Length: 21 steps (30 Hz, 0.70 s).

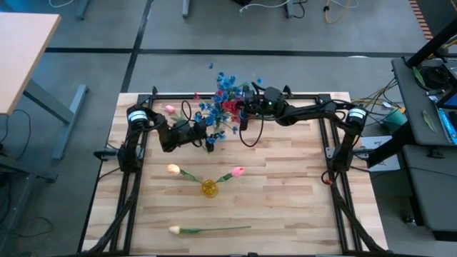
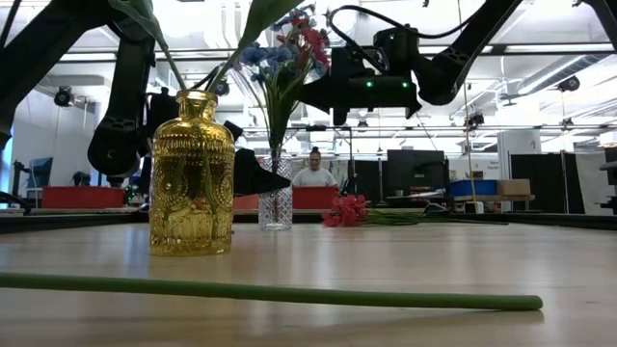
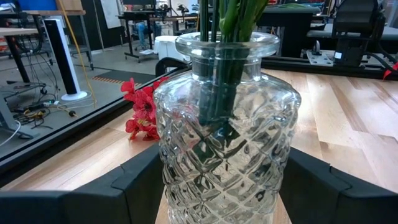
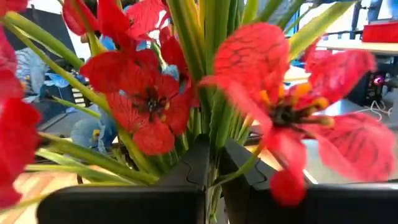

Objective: Sort flowers into vase by color
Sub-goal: Put the blue flowers into the transparent vase

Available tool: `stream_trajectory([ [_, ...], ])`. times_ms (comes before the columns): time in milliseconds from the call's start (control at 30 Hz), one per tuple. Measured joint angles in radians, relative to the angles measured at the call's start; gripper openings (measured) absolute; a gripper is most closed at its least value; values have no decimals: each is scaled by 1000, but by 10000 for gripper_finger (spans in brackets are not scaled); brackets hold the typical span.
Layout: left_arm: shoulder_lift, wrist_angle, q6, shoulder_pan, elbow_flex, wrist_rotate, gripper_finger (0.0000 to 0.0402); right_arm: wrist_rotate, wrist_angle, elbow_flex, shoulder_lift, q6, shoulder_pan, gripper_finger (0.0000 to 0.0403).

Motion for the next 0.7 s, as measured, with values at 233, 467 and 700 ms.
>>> stream_trajectory([
  [233, 0, 0, -1, 0, 0, 0, 250, 1, -59, 0, 2, -38, 12, 14],
  [467, 0, -1, 0, 0, 2, 0, 250, 8, -123, 1, 2, -100, 33, 13],
  [700, 0, -1, -1, 0, 2, 0, 250, 43, -192, 2, 3, -125, 33, 13],
])
